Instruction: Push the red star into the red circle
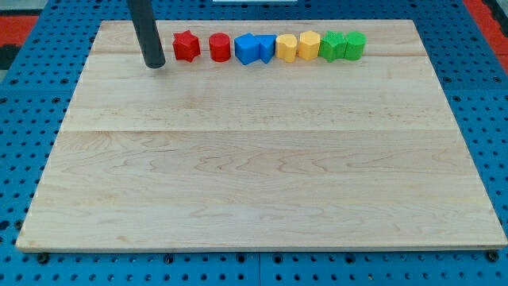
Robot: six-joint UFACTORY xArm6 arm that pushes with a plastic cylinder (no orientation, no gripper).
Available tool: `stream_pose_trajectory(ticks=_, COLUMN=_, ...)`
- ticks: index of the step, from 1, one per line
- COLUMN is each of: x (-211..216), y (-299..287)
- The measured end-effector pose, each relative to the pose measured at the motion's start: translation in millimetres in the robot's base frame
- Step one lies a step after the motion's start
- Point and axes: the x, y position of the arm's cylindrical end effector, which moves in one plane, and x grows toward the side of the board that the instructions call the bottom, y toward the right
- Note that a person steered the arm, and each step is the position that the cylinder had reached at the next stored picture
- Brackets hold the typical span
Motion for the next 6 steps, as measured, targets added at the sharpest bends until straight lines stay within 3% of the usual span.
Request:
stream_pose_trajectory(ticks=1, x=-39, y=-4)
stream_pose_trajectory(ticks=5, x=-40, y=6)
stream_pose_trajectory(ticks=6, x=-37, y=33)
